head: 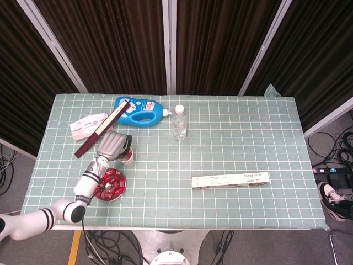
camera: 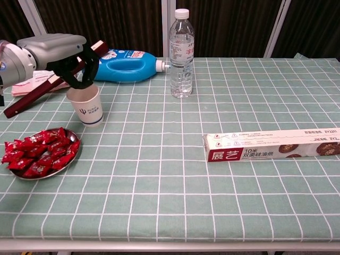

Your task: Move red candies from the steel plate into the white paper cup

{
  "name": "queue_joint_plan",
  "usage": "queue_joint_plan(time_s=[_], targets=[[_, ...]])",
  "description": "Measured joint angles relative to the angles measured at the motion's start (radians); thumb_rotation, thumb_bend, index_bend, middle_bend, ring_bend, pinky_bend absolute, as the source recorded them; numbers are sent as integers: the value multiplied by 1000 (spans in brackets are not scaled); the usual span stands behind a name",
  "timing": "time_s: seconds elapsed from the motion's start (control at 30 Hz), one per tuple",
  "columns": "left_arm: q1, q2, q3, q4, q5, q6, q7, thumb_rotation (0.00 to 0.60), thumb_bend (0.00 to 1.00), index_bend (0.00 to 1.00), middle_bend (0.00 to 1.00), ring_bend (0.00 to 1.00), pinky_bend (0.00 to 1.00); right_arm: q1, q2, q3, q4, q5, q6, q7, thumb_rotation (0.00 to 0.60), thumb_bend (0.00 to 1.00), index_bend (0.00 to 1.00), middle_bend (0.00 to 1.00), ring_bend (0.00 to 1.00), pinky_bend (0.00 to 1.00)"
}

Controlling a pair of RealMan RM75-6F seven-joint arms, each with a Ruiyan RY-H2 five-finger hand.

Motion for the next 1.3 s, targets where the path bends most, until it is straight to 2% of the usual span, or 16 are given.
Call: queue_joint_plan(time_s=[0.17,0.27,0.3,0.37,0.5,0.6,0.7,0.9,1.3], targets=[[30,29,0,-46,23,68,-19,600,242,463,597,864,1000,0,5,1,-6,-4,3,-3,600,42,0,110,0,272],[76,81,19,-112,52,136,-28,600,148,346,461,860,1000,3,5,3,-7,-6,2,-6,600,42,0,110,0,287],[100,108,33,-144,67,163,-33,600,135,323,407,858,1000,5,5,3,-8,-7,1,-8,600,42,0,110,0,288],[142,150,59,-190,99,205,-42,600,128,312,362,857,1000,8,4,2,-8,-10,-2,-10,600,42,0,110,0,289],[235,223,141,-244,195,296,-53,600,131,314,357,860,1000,12,3,2,-11,-15,-4,-12,600,42,0,111,0,289],[279,248,207,-275,226,312,-29,600,133,316,357,866,1000,15,4,3,-13,-20,-4,-14,600,41,0,112,0,289],[302,258,252,-296,221,295,16,600,139,319,357,873,1000,18,4,2,-15,-24,-6,-17,600,42,0,114,0,290],[320,226,266,-279,164,240,65,600,167,347,367,882,1000,20,6,1,-17,-29,-4,-16,600,42,0,116,0,291],[328,168,266,-235,120,191,130,600,199,411,416,896,1000,15,12,-3,-24,-29,0,-14,600,41,0,118,0,294]])
